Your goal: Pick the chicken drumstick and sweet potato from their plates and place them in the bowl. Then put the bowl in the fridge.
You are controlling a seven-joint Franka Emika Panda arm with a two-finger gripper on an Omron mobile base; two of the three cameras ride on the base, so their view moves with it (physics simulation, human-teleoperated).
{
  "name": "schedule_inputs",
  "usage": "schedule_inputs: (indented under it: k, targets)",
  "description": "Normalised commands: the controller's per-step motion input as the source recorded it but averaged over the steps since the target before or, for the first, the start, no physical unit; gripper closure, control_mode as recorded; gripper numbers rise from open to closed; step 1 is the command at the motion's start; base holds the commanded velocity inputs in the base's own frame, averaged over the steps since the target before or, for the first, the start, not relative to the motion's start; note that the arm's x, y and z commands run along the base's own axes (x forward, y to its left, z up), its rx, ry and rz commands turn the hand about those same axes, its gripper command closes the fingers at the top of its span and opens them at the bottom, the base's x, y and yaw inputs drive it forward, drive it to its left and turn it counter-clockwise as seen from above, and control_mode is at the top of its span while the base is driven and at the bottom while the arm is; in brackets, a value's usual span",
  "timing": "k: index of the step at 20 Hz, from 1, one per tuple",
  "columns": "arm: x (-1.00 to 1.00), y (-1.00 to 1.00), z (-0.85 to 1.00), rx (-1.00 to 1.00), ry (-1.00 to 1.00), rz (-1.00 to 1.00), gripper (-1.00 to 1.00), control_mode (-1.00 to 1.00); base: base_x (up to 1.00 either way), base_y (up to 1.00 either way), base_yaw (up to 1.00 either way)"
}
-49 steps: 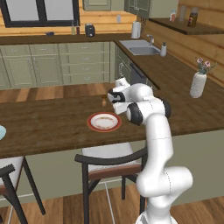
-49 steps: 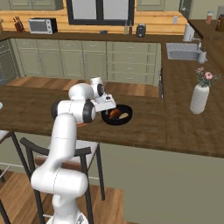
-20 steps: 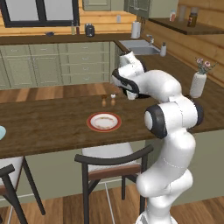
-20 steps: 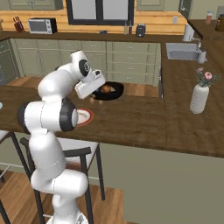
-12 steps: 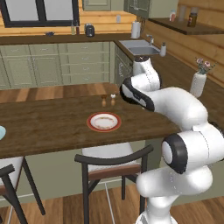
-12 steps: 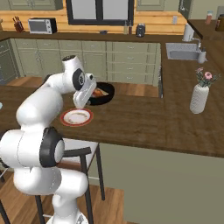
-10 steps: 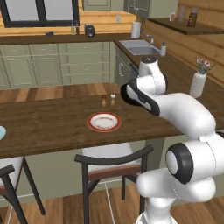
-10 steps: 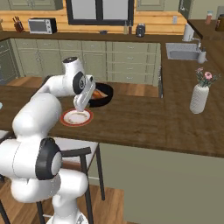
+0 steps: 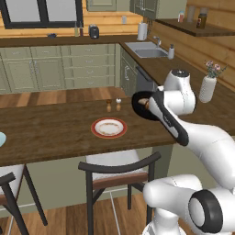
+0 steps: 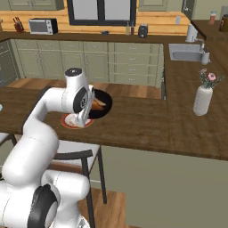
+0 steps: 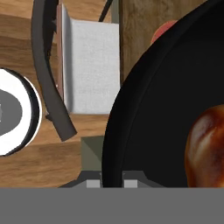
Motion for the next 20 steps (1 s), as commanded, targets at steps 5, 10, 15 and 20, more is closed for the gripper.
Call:
schedule_inputs:
  k: [5,10,15,20]
  targets:
    - [-0.43,0.00,0.00,0.00,0.03,-0.08,1.00,-1.00,0.00,0.00,0.00]
    - [-0.54,-0.04,0.00,0.00,0.14,-0.02,1.00,-1.00,0.00,0.00,0.00]
    - [-0.50,-0.02,0.00,0.00,0.13,0.01,1.00,-1.00,0.00,0.00,0.00]
    - [-0.05,0.02,0.00,-0.02,0.01,0.01,1.00,-1.00,0.00,0.00,0.00]
